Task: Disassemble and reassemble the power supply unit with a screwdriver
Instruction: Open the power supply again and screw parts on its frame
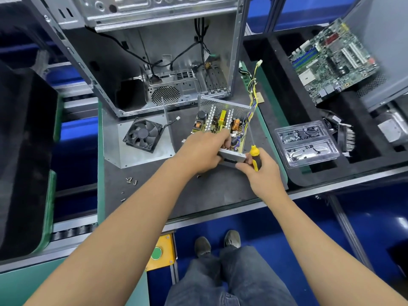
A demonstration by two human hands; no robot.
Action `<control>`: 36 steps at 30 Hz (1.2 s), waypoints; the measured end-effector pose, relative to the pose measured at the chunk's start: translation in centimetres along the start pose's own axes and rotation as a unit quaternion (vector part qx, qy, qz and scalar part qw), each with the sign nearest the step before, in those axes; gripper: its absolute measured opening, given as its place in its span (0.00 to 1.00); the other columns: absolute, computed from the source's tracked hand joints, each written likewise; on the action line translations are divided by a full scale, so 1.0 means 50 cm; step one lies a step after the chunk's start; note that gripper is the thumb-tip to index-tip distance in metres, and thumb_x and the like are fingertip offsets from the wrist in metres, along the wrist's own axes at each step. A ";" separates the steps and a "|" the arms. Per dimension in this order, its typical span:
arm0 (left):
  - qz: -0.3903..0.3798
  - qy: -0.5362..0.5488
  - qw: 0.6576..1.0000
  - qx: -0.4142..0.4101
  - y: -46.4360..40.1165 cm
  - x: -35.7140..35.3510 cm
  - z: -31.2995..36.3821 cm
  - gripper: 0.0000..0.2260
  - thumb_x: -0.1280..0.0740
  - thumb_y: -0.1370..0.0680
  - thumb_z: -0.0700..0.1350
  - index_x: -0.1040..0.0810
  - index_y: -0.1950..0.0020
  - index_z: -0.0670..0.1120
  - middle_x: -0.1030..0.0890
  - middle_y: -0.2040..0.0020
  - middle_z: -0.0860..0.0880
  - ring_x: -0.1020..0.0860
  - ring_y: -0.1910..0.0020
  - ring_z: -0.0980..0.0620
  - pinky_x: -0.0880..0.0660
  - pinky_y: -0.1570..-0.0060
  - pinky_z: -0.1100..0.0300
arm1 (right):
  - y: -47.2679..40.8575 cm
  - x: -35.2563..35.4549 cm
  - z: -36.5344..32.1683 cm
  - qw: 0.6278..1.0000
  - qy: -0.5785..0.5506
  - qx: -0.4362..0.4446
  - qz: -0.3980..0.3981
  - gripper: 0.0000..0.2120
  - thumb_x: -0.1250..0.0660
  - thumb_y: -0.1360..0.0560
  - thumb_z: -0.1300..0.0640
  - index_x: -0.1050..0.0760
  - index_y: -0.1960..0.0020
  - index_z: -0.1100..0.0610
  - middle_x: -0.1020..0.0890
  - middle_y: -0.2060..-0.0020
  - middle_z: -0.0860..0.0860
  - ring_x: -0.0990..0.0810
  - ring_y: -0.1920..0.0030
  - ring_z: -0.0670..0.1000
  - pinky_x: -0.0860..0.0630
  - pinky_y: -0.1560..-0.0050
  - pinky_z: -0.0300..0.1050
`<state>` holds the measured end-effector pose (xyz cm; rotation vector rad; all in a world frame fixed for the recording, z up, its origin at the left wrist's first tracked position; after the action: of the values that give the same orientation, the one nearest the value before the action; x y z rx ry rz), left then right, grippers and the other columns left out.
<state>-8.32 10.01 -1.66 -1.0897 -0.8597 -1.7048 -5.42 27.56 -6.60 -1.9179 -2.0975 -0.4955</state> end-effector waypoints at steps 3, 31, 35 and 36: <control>0.032 0.005 0.999 -0.014 0.006 0.000 0.001 0.15 0.30 0.28 0.41 0.31 0.47 0.52 0.33 0.69 0.58 0.31 0.64 0.46 0.49 0.62 0.55 | -0.002 0.003 -0.002 1.000 -0.002 0.002 0.007 0.16 0.25 0.29 0.56 0.28 0.62 0.39 0.22 0.66 0.36 0.25 0.64 0.37 0.32 0.63 0.25; -0.061 0.017 0.998 -0.002 -0.027 0.026 0.021 0.17 0.30 0.26 0.44 0.33 0.42 0.51 0.26 0.66 0.55 0.28 0.59 0.45 0.38 0.61 0.53 | -0.009 0.028 -0.019 0.999 0.030 -0.011 0.025 0.16 0.26 0.27 0.53 0.34 0.61 0.45 0.22 0.63 0.38 0.26 0.64 0.42 0.33 0.66 0.30; -0.107 0.060 0.993 0.004 -0.054 0.091 0.023 0.17 0.27 0.25 0.46 0.33 0.43 0.54 0.19 0.54 0.51 0.24 0.55 0.49 0.30 0.56 0.54 | -0.018 0.043 -0.060 0.998 -0.053 -0.003 0.042 0.14 0.28 0.26 0.56 0.34 0.59 0.48 0.22 0.63 0.37 0.25 0.61 0.42 0.29 0.56 0.36; -0.122 0.087 0.989 0.005 -0.062 0.108 0.024 0.17 0.26 0.25 0.45 0.32 0.44 0.55 0.19 0.54 0.51 0.23 0.57 0.53 0.30 0.57 0.55 | -0.020 0.050 -0.072 0.996 -0.069 -0.002 0.051 0.13 0.29 0.26 0.56 0.34 0.59 0.48 0.22 0.63 0.37 0.25 0.61 0.43 0.29 0.54 0.40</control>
<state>-11.94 10.40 3.55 -0.8394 -0.9171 -1.9625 -6.78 28.26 -2.39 -2.1041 -2.0679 -0.3555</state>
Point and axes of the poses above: each hand's wrist, its own y-axis away from the middle knuckle, its own x-axis out of the back of the hand, z = x × y, the point moved 4 cm from there along -y, towards the middle knuckle
